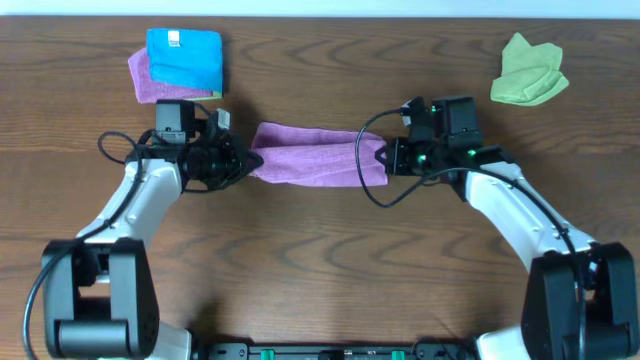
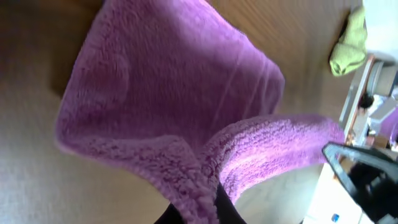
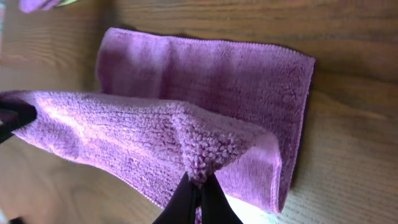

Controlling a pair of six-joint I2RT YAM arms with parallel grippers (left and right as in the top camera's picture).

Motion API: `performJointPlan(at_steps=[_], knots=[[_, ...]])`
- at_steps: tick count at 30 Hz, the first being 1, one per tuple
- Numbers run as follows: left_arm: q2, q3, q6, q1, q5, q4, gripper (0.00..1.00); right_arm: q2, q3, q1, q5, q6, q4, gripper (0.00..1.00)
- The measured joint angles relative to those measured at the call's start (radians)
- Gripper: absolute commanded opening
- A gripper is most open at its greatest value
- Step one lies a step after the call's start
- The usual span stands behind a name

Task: Fold the cloth
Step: 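Pull the folded cloth apart sideways with both grippers to stretch it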

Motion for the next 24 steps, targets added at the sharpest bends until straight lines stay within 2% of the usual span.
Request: performJointPlan(at_steps=[5, 10, 24], knots=[[0.061, 0.000, -0.030, 0.000, -0.014, 0.069, 0.06, 0.000, 0.000, 0.024, 0.095, 0.009, 0.055, 0.01], [0.122, 0.000, -0.074, -0.006, -0.010, 0.203, 0.06, 0.000, 0.000, 0.029, 0.163, 0.011, 0.097, 0.01], [0.179, 0.000, -0.190, -0.010, -0.014, 0.424, 0.06, 0.079, 0.000, 0.034, 0.217, 0.013, 0.210, 0.02]])
